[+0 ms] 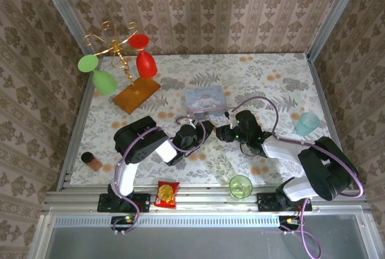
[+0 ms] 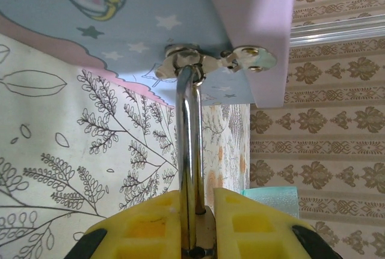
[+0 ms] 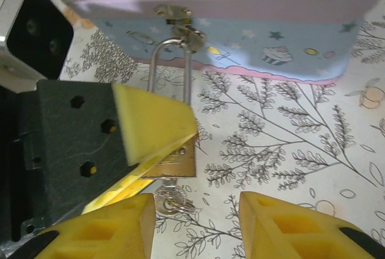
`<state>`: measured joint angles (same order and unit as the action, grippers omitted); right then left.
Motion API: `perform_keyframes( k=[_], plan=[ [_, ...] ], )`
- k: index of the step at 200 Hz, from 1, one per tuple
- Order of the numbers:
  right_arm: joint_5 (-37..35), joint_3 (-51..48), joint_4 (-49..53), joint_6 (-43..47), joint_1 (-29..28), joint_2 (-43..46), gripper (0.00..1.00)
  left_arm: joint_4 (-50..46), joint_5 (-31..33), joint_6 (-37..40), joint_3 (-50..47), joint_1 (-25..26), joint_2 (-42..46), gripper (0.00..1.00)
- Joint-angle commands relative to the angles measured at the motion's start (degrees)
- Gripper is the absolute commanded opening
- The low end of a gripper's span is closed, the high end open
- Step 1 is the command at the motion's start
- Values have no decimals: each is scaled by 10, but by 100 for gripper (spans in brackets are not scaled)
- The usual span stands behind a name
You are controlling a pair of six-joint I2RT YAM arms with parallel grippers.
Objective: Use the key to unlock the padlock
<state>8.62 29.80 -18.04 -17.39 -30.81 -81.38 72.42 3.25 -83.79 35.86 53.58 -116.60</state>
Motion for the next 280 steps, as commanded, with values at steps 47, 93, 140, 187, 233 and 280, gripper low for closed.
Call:
perform_keyframes(
  k=[47,93,140,187,233,280],
  plan=[
    [-58,45,29,89,-41,-53,36,18,-7,6,-1,-1,32,10],
    [-84,34,-20,92,-60,-74,31,19,-8,1,3,-2,31,10],
    [-55,0,-79,76,-63,-58,34,21,-9,-6,2,-2,29,9],
    [-170,25,-70,115,-89,-87,21,21,-11,-8,7,2,30,8],
    [-142,46,-80,101,-87,-109,11,21,-3,-11,-7,7,36,10],
    [0,-6,-139,1,-37,-92,5,17,11,18,-39,-5,50,30]
  ],
)
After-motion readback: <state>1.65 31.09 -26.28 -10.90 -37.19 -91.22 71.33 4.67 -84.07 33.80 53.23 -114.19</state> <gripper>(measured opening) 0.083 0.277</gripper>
